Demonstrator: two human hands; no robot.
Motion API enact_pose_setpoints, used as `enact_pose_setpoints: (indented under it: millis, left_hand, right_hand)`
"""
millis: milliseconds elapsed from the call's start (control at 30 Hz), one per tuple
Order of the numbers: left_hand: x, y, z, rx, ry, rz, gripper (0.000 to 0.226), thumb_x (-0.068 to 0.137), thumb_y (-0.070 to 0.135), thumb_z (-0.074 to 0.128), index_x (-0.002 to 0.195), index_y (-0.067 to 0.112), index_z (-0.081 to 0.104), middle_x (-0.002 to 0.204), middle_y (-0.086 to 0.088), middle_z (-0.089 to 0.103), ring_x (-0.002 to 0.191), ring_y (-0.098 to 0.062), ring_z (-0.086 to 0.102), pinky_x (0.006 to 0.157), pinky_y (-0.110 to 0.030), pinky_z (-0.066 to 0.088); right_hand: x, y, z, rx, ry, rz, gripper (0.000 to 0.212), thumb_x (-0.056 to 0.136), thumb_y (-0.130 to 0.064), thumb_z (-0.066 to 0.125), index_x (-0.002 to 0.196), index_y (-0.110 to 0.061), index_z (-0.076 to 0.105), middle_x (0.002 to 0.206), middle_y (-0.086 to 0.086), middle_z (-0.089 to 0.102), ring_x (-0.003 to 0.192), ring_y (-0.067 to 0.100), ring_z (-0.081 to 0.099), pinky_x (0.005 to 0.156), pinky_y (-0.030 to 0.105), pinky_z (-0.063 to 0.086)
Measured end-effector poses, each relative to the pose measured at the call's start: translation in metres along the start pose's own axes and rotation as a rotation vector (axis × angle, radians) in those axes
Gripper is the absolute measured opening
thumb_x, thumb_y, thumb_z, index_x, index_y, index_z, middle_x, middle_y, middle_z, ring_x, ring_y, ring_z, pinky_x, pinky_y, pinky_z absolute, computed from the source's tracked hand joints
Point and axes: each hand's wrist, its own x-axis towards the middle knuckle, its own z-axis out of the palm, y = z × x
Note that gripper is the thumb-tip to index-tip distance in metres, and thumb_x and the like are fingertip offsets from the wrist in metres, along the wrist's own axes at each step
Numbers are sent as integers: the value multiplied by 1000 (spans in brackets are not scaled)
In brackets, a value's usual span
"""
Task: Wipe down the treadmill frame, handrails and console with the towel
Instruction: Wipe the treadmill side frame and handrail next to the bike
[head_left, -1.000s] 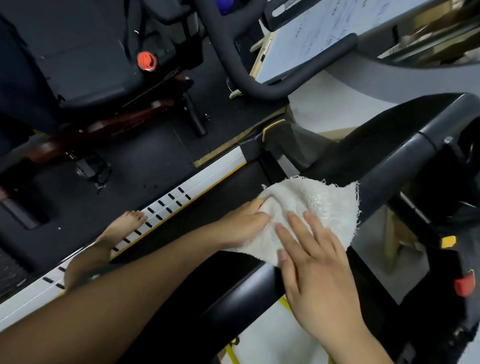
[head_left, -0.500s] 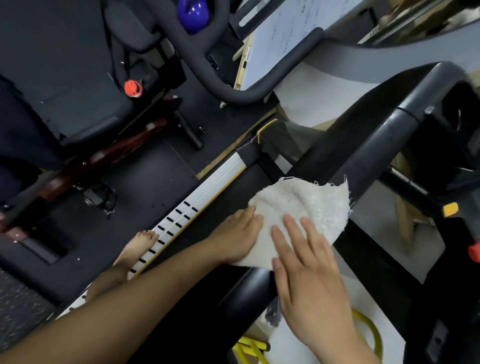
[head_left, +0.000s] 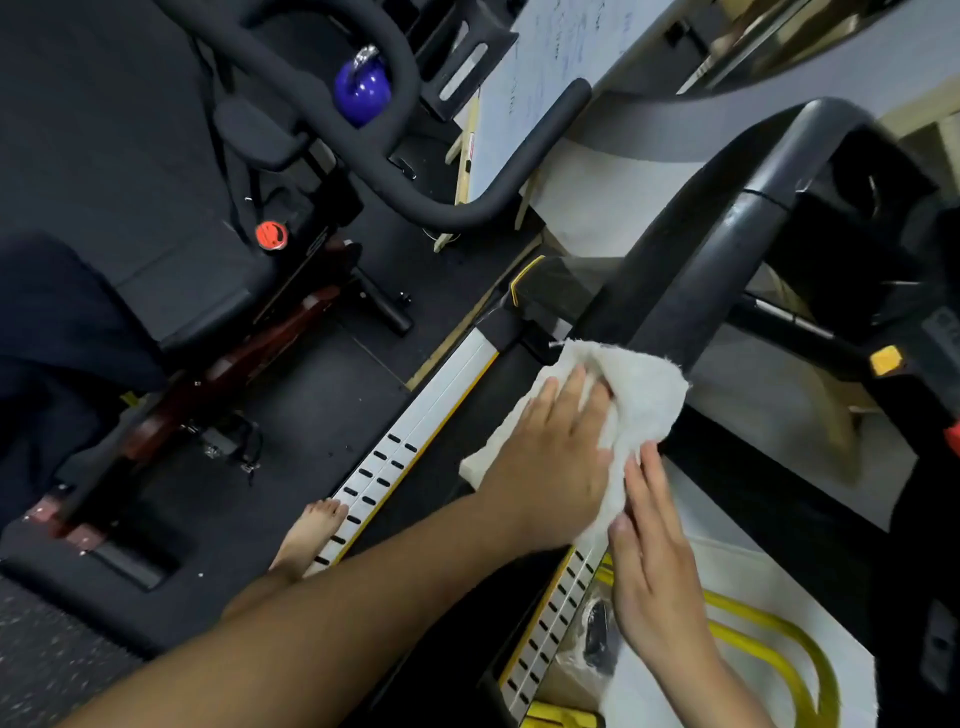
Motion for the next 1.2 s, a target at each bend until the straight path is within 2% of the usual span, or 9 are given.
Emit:
enact_pose_setpoints:
  millis: [267,400,567,633,733,867,967,1100,1200]
  left_hand:
    - [40,6,0,174,-28,23,66,97,39,12,156,10,13,165,-17,1,150,-41,4,120,-56,16]
    - [66,6,1,216,-32,20,66,100,38,20,158,11,3,164,-16,-7,149,-42,4,119,-54,18]
    - [0,2,11,331,37,103,64,99,38,13,156,9,12,164,-19,2,151,-40,3,121,-52,15]
    - [-24,1,13,412,20,144,65,98,37,18,156,9,15,164,-20,6,151,-42,3,120,-55,15]
    - [-27,6,9,479,25,161,67,96,39,24,156,10,19,163,-20,10,150,-45,3,120,-54,19]
    - [20,14,0,455,18,185,66,98,44,13,156,14,24,165,-14,10,150,-44,0,121,-55,8]
    - [48,20,-2,537,-9,186,70,95,42,5,158,13,14,165,-14,2,150,-40,-8,122,-53,0]
    - [6,18,3,569,-13,209,72,93,33,18,154,-4,12,161,-28,3,150,-42,-5,122,-53,6]
    - [-51,10,3,492,-65,312,76,88,25,42,152,-8,18,161,-28,5,152,-36,-6,123,-50,4]
  right_hand:
    - [41,-8,1,213,152,121,48,105,-27,34,152,-21,25,159,-16,12,132,-27,8,105,-2,9]
    - [69,-19,-13,322,263,200,41,102,-25,45,143,-18,46,157,-10,28,139,-4,25,109,14,21]
    - [38,-22,-10,394,350,282,6,94,-21,60,94,-20,66,111,-14,62,95,-5,57,80,20,46]
    - [13,-26,13,632,327,469,12,95,-32,58,96,-21,62,91,-9,66,84,4,63,68,22,44]
    - [5,-29,34,940,234,664,28,97,-46,50,108,-24,63,98,-5,71,93,12,66,77,31,50]
    - [48,-26,23,1182,251,685,35,101,-45,41,118,-25,64,109,-1,72,102,16,68,97,41,51]
    - [72,-27,10,1301,278,662,32,100,-37,44,115,-20,66,106,1,73,102,18,68,97,38,51]
    - [53,-26,-1,1332,207,577,24,95,-16,47,104,-12,68,86,-1,74,83,13,70,75,28,51]
    - [17,-39,12,1309,104,488,21,95,-21,53,111,-20,66,97,-2,75,94,13,71,83,30,52]
